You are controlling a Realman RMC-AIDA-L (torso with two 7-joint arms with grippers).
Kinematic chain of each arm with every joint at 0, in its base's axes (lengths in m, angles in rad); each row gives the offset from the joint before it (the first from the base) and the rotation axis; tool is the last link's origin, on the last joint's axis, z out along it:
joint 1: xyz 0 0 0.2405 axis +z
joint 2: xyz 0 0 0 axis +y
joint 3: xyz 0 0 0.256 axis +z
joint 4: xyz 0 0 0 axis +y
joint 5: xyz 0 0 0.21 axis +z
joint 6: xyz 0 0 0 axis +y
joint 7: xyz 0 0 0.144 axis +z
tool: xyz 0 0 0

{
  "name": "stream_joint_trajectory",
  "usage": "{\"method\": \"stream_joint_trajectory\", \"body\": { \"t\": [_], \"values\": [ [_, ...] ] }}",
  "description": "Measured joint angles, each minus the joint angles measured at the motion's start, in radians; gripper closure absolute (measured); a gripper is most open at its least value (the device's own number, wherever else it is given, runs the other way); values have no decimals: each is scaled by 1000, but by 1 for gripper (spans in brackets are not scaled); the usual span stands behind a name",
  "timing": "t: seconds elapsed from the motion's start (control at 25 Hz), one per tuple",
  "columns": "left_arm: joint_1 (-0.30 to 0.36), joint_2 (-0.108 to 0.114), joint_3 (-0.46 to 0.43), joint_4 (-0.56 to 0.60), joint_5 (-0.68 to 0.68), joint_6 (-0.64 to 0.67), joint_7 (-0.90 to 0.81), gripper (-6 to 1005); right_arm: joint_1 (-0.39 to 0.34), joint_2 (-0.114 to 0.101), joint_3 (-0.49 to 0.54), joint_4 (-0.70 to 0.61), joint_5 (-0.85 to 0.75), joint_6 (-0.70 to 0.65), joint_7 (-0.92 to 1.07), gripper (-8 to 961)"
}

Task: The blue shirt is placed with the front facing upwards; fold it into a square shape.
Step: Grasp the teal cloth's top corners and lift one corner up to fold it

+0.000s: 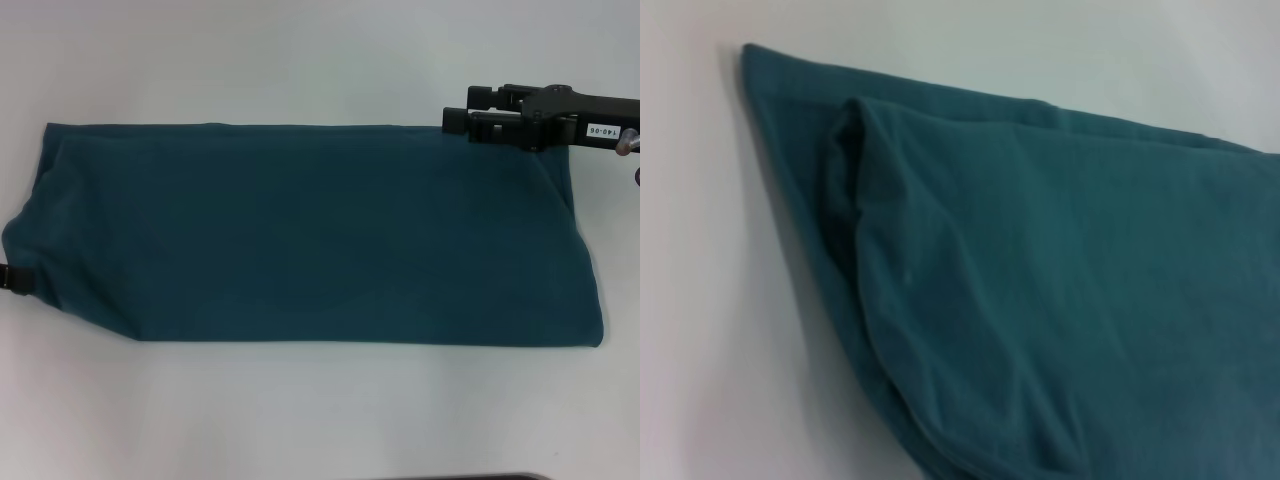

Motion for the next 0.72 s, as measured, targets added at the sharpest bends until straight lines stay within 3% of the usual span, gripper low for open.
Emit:
{"method": "stream_joint_trajectory", "body": {
  "t": [0.72],
  "values": [
    [2,-30,-28,-131,-106,122,27,972,-2,2,-8,-2,6,-2,6,174]
  ]
}}
